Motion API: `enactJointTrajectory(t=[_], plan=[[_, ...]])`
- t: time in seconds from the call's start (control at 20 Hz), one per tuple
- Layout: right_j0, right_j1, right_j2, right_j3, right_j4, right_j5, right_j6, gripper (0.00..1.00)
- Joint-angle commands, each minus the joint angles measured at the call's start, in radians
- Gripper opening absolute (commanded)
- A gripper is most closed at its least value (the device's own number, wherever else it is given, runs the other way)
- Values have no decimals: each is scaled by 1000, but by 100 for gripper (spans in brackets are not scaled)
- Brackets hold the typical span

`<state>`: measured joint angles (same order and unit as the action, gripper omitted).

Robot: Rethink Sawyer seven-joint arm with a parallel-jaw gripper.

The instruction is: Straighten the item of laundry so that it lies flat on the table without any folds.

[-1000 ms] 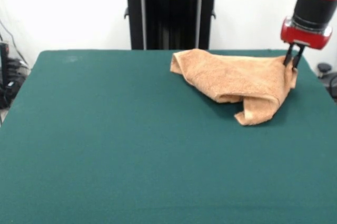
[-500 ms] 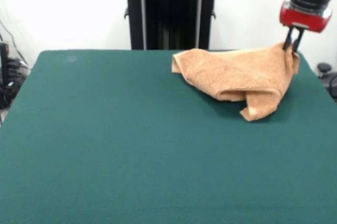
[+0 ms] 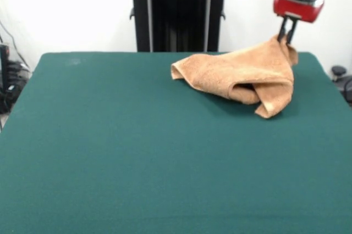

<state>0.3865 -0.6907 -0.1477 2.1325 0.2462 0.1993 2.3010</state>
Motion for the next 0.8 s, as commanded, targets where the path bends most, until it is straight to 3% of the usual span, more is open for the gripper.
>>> enactJointTrajectory(t=[0.05, 0.55, 0.8], plan=[[-34, 77, 137, 158, 31, -160, 239, 0], [-106, -38, 199, 299, 22, -143, 220, 0], [-96, -59, 206, 323, 31, -144, 226, 0]])
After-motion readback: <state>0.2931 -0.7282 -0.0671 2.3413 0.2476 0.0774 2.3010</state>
